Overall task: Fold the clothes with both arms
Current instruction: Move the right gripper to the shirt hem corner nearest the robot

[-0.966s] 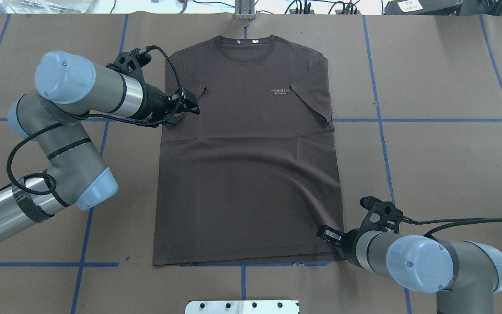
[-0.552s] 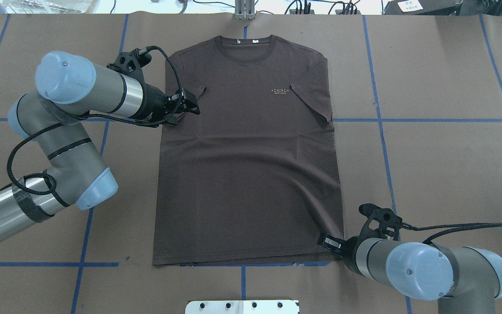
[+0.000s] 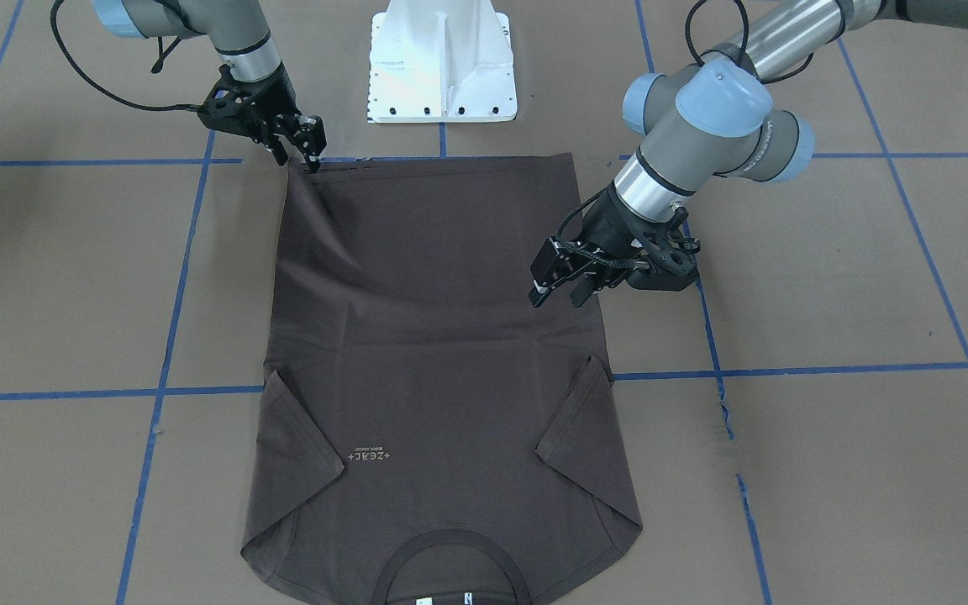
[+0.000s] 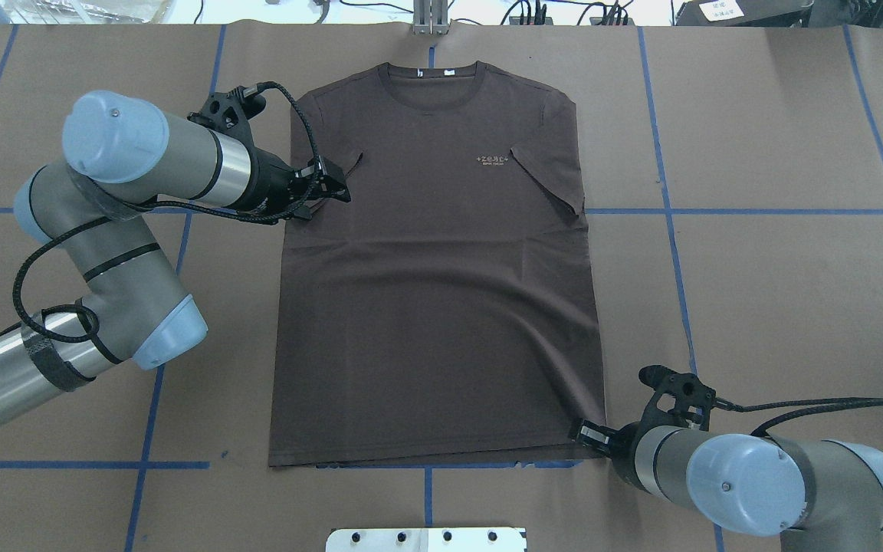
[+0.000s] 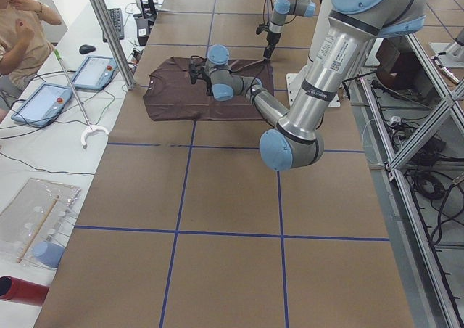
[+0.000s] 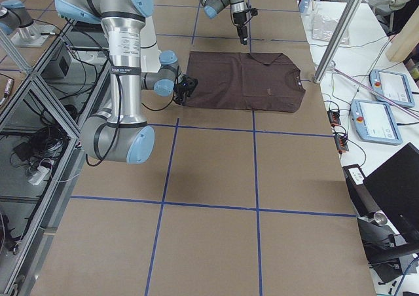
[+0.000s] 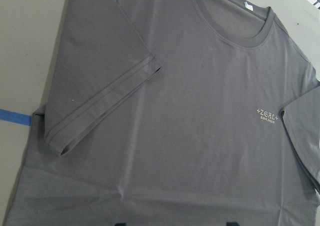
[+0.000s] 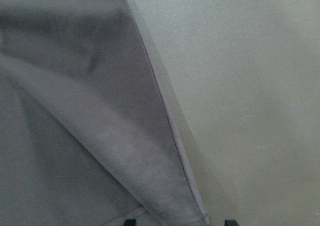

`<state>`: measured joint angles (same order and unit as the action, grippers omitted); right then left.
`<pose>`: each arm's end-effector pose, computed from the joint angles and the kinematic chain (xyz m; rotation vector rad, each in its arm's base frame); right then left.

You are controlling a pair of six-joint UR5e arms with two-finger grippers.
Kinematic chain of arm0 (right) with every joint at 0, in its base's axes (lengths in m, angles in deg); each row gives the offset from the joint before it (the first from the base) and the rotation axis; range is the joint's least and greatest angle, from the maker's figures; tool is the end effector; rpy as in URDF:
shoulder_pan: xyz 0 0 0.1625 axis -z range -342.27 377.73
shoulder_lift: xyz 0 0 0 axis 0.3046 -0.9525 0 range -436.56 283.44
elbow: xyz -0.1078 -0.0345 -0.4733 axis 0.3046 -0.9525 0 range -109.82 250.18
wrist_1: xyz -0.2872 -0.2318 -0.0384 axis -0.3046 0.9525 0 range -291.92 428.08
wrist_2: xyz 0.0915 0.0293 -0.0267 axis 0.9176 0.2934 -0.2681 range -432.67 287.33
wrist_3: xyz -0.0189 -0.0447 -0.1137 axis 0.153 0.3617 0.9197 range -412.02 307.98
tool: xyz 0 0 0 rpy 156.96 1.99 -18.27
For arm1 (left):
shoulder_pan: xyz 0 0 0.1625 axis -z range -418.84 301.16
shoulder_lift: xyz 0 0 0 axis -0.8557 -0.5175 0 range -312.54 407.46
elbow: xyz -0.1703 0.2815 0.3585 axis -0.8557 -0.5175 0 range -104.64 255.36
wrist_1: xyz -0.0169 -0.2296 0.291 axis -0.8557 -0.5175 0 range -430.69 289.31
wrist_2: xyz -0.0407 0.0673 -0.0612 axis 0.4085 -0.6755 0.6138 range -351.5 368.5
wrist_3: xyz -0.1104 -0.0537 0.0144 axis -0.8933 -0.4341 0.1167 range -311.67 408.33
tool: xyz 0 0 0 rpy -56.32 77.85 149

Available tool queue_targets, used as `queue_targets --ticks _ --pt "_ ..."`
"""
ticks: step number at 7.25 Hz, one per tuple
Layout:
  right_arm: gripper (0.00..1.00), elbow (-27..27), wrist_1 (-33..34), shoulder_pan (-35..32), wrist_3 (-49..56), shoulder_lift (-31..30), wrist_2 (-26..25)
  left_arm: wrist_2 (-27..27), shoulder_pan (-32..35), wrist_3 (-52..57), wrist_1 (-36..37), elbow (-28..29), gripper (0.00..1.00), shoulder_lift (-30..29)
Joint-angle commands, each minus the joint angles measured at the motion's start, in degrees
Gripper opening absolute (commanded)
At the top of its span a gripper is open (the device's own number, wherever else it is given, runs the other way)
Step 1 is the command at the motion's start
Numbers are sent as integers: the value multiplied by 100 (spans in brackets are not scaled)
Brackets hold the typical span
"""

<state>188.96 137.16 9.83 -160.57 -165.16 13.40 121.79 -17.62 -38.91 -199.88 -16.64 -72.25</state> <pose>-0.4458 -0.2050 0.4748 -0.0191 -0.9021 0.4610 0.4526 -0.5087 0.3461 0.1297 1.2657 -0.3275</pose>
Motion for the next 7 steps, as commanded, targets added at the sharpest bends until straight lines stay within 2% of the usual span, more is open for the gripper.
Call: queue_targets --ticks 1,2,3,5,6,7 --pt "33 23 0 17 -8 -16 -3 0 0 -4 -9 7 73 0" --pt "4 23 0 34 -9 -16 -12 0 0 -4 -9 7 73 -8" --pt "0 23 0 34 0 -16 -12 -9 0 5 -9 7 73 -8" --pt "0 127 0 34 9 -25 -56 0 0 -3 0 -2 73 -26" --pt "0 276 0 26 35 -225 -38 0 -17 -38 35 16 73 17" --pt "0 278 0 34 44 -279 -47 -52 -122 -65 61 -89 73 192"
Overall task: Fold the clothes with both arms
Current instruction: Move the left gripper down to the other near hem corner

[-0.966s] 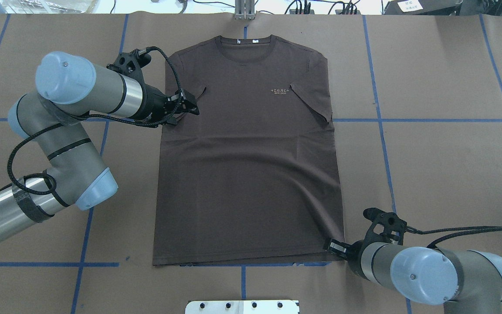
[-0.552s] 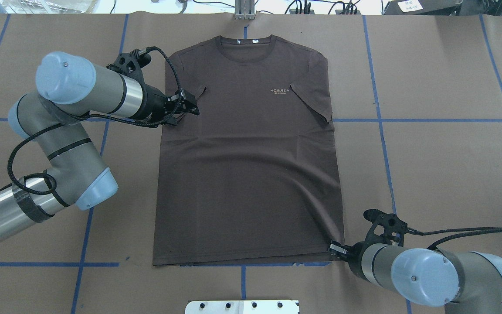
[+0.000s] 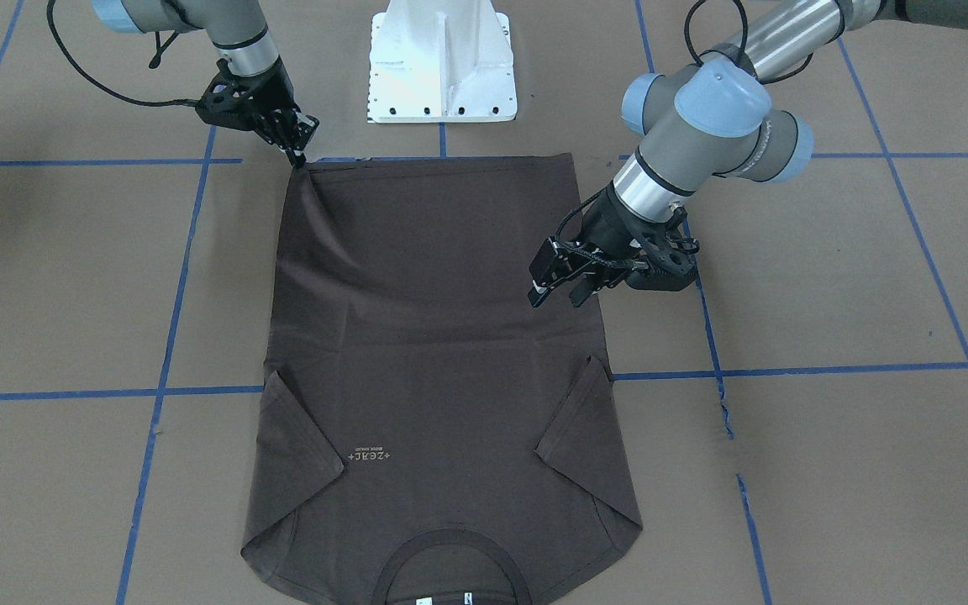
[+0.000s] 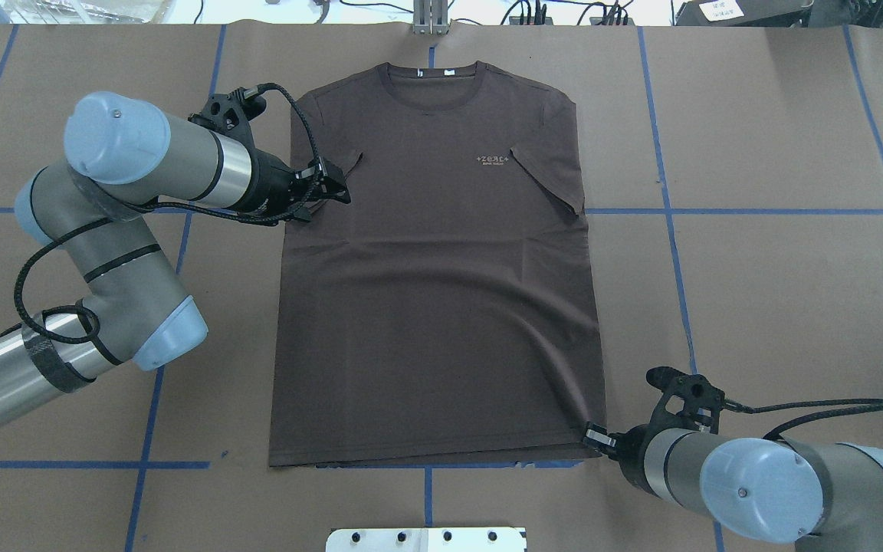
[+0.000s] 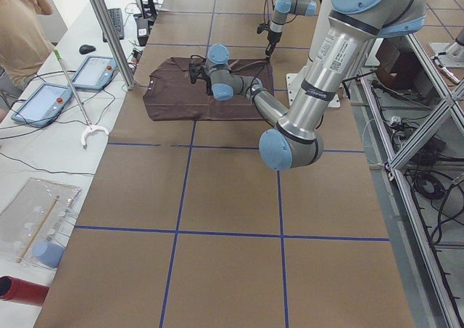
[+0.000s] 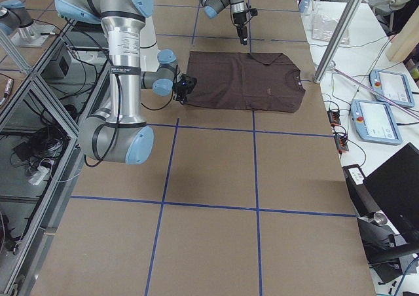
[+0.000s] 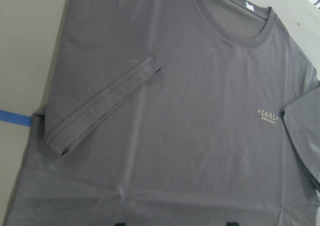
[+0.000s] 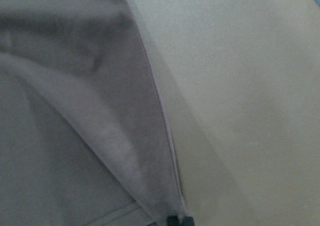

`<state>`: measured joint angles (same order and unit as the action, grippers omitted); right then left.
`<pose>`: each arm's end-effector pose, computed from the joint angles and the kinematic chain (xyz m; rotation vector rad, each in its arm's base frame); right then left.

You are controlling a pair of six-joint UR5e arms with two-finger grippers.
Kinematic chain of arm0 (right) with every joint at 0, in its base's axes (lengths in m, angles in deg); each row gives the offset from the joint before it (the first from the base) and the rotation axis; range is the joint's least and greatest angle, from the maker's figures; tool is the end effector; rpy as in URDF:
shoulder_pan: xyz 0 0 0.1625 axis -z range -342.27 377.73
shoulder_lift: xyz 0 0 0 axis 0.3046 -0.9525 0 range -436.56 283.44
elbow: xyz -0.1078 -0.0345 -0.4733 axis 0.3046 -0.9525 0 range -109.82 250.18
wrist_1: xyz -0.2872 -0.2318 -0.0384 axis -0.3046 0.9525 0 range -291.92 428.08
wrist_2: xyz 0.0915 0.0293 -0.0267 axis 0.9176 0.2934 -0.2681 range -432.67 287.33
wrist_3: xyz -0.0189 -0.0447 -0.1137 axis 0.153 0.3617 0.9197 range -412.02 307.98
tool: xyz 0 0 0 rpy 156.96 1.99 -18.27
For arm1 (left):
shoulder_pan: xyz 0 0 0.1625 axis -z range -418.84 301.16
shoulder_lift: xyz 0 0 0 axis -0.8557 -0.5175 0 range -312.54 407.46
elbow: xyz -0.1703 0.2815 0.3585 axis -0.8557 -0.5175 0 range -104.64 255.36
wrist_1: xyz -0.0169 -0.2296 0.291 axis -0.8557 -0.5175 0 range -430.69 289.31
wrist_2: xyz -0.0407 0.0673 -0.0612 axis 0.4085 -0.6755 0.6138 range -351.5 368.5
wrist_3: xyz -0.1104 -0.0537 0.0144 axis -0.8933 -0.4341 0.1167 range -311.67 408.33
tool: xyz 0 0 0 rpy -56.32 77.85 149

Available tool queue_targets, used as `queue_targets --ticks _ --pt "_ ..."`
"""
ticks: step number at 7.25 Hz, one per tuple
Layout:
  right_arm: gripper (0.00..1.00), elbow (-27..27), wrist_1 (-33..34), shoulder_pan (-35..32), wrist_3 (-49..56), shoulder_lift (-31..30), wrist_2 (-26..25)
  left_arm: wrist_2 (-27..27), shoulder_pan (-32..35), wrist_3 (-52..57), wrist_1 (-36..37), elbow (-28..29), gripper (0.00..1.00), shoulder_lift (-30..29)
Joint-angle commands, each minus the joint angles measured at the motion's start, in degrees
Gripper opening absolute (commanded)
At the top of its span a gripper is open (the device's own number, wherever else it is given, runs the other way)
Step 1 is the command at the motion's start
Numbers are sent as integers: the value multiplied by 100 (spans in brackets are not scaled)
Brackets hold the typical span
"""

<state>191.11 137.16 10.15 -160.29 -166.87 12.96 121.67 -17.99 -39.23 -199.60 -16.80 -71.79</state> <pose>-0.4311 -0.2014 0.4714 -0.0130 -0.9102 0.4543 0.4544 -0.5047 0.3510 0.1193 1.2573 -0.3315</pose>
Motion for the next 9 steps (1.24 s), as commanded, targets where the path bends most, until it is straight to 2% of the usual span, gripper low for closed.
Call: queue_targets --ticks 1,2,3,4,5,6,9 --pt "0 62 0 -6 17 -144 -11 -75 -121 -33 50 -274 73 322" --pt "0 62 0 11 17 -144 -20 -102 -347 -128 137 -624 73 637" --pt "0 71 0 20 17 -136 -29 -381 -698 -469 460 -1289 73 1092" --pt "0 62 0 20 17 -135 -29 -975 -1249 -498 864 -2027 73 1723" --pt "0 71 0 12 17 -127 -29 -1312 -1673 -725 911 -2295 73 2173" --pt "0 71 0 20 17 -127 -29 -1480 -2008 -997 1060 -2280 72 2187" --pt "0 71 0 20 17 -109 -29 -1517 -2624 -1219 1429 -2210 70 2028"
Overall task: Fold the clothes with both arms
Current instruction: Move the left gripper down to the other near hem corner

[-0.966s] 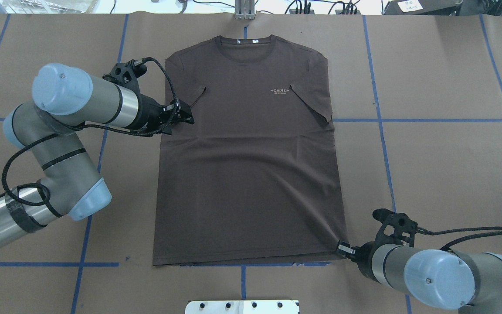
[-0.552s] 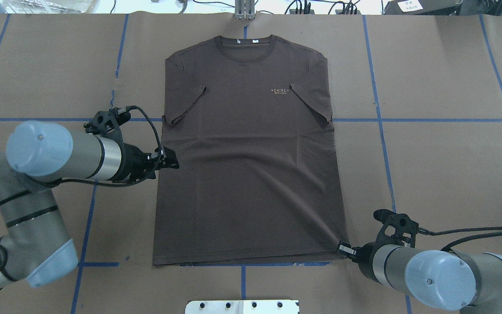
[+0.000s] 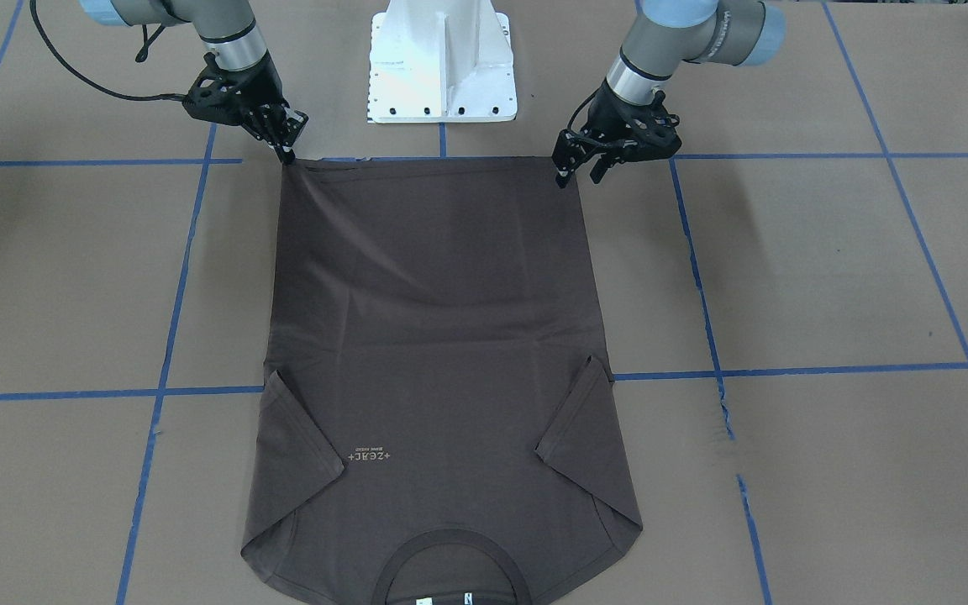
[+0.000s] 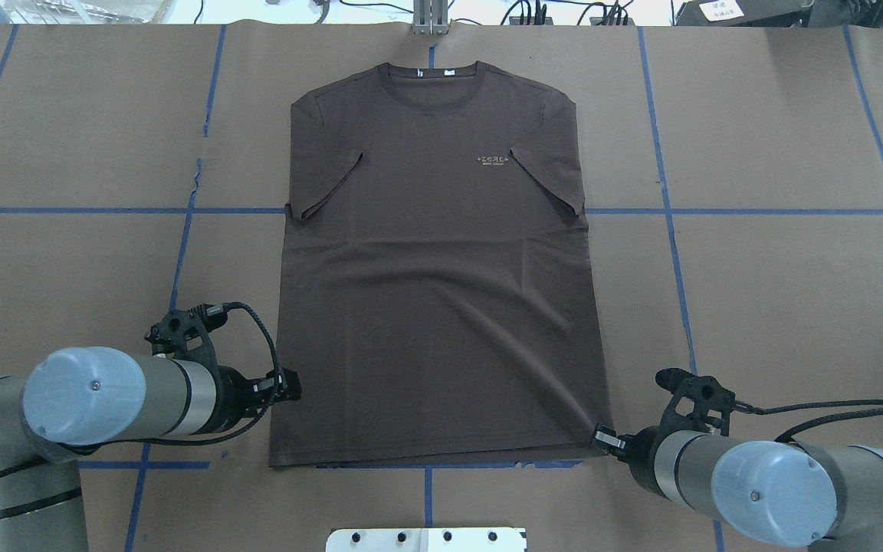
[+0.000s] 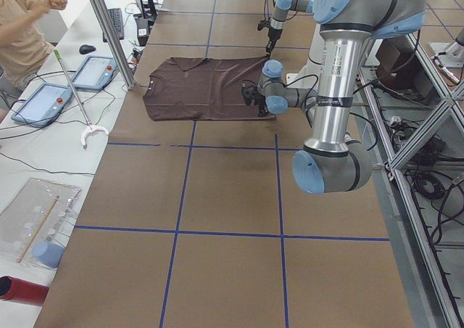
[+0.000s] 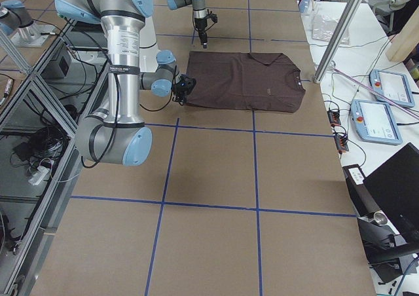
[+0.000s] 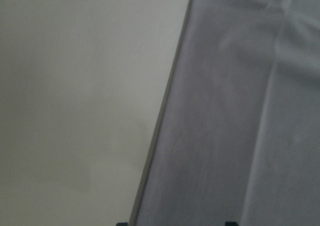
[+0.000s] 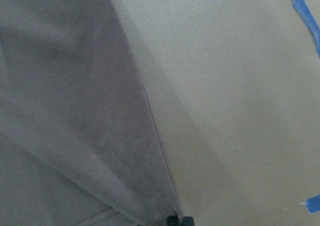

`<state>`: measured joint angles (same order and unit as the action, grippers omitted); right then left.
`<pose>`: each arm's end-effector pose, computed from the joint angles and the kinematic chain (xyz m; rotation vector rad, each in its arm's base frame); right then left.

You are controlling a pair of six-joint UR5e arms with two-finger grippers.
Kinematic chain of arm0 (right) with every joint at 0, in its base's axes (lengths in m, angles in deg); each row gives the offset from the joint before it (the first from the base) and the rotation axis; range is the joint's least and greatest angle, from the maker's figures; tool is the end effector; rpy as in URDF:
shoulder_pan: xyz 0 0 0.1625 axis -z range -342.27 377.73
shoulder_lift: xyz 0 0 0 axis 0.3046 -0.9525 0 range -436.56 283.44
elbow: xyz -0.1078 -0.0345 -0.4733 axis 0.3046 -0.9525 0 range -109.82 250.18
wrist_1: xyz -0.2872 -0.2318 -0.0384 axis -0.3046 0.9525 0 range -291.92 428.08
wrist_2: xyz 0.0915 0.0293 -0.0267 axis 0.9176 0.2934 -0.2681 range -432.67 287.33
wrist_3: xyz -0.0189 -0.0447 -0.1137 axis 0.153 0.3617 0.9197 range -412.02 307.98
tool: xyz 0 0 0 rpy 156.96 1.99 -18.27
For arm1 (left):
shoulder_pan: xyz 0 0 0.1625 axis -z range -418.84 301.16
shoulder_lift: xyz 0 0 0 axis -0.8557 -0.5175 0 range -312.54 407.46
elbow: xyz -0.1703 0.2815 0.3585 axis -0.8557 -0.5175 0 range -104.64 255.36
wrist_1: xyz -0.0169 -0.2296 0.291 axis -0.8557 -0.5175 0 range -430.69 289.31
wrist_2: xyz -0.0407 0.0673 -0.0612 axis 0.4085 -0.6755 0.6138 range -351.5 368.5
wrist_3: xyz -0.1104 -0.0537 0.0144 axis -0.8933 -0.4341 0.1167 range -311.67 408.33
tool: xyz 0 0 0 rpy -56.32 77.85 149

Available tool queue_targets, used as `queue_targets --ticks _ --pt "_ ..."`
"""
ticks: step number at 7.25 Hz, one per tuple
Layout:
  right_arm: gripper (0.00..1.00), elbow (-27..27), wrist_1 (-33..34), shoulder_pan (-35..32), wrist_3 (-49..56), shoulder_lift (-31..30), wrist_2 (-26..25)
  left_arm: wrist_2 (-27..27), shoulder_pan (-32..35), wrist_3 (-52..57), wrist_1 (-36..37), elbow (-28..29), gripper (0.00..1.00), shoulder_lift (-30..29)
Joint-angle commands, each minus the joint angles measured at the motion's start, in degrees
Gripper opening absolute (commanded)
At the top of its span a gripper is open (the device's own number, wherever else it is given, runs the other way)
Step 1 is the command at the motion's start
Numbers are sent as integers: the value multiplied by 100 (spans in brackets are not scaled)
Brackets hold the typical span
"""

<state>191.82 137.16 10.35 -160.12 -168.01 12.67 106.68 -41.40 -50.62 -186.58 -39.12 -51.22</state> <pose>-0.4234 -0.1994 0.4747 -0.0077 -0.9029 0.4508 0.4609 -0.2660 0.4316 -0.0536 1.0412 -0.3448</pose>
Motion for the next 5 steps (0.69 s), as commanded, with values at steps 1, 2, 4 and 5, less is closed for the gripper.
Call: queue_targets --ticks 1,2,4,5 --pt "0 0 0 0 0 5 0 -18 -320 -89 216 5 69 -19" --pt "0 0 0 0 0 22 0 -18 -372 -89 225 14 68 16" --pt "0 0 0 0 0 31 0 -18 -513 -124 252 40 60 33" --pt "0 0 0 0 0 31 0 -18 -513 -133 348 31 57 25"
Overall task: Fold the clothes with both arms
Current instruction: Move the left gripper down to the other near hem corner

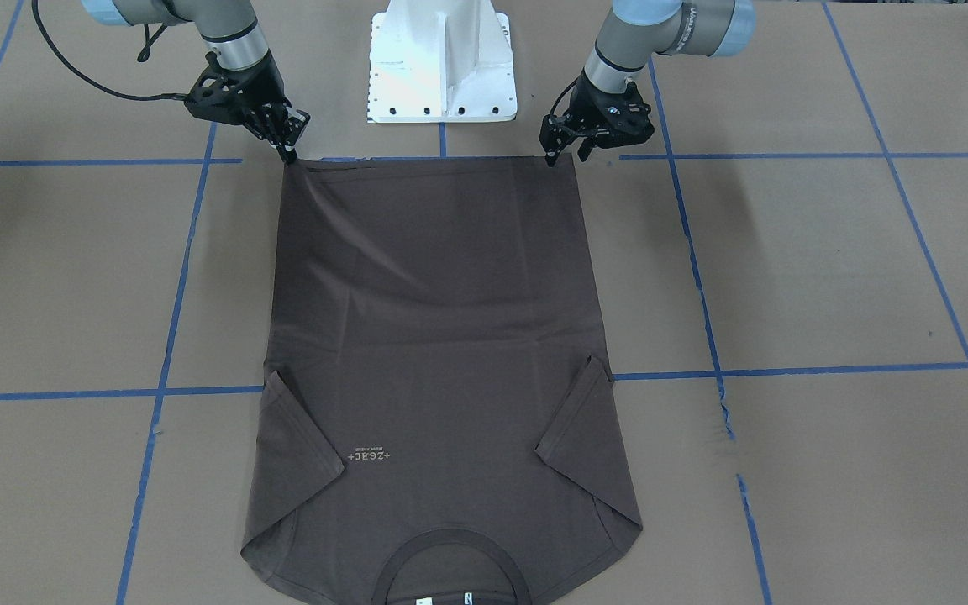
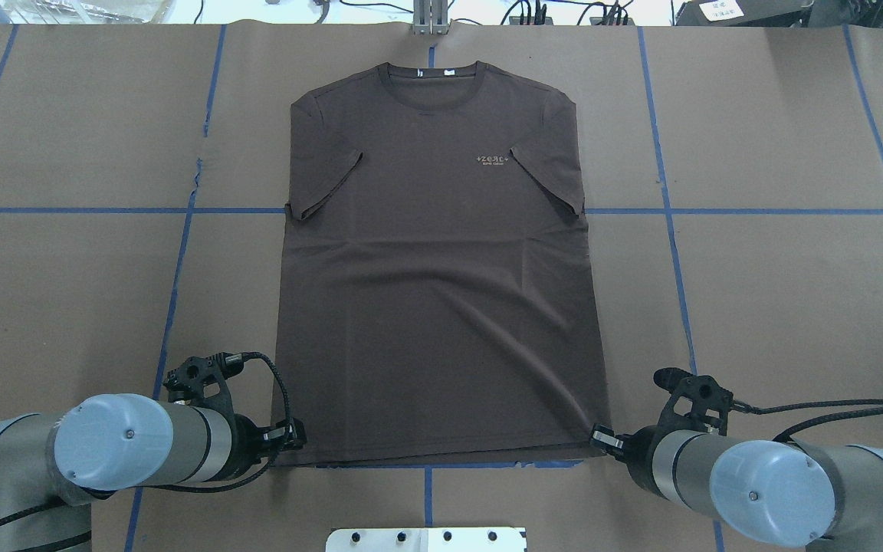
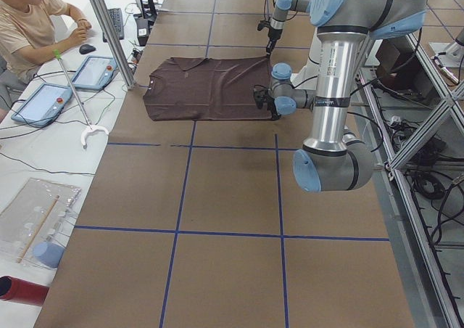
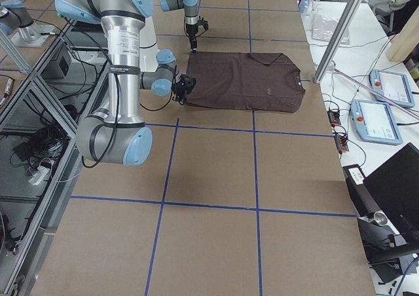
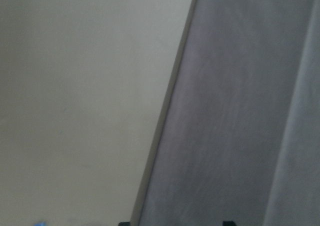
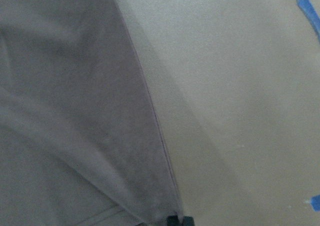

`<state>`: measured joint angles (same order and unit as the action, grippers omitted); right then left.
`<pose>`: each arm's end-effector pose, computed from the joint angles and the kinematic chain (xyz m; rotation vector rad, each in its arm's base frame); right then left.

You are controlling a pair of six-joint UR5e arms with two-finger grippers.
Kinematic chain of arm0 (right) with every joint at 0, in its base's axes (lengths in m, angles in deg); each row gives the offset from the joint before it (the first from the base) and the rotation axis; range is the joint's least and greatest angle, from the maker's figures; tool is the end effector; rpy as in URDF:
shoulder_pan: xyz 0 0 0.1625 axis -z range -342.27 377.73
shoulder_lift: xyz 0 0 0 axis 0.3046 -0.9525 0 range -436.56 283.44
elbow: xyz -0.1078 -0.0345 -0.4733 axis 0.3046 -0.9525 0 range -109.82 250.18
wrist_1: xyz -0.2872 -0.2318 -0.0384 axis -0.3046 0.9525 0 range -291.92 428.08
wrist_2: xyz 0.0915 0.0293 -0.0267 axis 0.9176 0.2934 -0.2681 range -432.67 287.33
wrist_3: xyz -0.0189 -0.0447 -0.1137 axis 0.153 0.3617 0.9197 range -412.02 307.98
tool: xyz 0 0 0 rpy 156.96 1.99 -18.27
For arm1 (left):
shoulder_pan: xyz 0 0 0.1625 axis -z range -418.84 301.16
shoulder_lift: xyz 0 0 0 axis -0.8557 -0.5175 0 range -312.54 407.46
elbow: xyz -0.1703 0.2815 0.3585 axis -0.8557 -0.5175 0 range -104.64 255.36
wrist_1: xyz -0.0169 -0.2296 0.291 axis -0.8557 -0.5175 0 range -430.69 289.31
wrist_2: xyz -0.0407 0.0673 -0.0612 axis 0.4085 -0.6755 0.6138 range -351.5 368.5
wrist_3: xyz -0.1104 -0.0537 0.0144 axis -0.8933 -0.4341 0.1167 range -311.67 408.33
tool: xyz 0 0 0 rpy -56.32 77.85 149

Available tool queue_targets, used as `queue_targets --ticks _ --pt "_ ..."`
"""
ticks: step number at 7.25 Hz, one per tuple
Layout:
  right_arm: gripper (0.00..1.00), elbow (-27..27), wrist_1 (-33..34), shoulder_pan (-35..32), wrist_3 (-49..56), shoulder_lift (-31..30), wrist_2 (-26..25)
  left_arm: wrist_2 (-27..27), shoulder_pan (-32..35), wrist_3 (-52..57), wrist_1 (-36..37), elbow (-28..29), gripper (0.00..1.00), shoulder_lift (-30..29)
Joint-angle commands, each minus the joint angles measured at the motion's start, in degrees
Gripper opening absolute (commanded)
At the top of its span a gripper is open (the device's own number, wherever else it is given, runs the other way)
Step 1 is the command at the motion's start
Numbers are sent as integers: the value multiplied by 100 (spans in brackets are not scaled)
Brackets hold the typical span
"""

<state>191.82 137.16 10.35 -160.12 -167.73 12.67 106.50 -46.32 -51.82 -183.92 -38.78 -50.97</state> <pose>-0.4249 -0.1996 0.4725 -0.0082 -0.9078 0.4507 0.4829 -0.2261 0.4438 -0.1086 0.9785 -0.2953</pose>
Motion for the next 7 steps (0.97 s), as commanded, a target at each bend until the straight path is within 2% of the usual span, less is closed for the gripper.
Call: queue_targets --ticks 1,2,4,5,6,7 --pt "0 0 0 0 0 3 0 0 -56 -13 117 6 54 0" --pt "0 0 0 0 0 3 0 9 -74 -13 117 15 49 0" --pt "0 0 0 0 0 3 0 9 -109 -13 135 50 48 -9" --pt "0 0 0 -9 0 -6 0 9 -118 -13 161 50 38 -27" --pt "0 0 0 -9 0 3 0 9 -118 -21 161 50 4 -18" --pt "0 18 0 -9 0 3 0 9 -118 -21 170 33 0 -27"
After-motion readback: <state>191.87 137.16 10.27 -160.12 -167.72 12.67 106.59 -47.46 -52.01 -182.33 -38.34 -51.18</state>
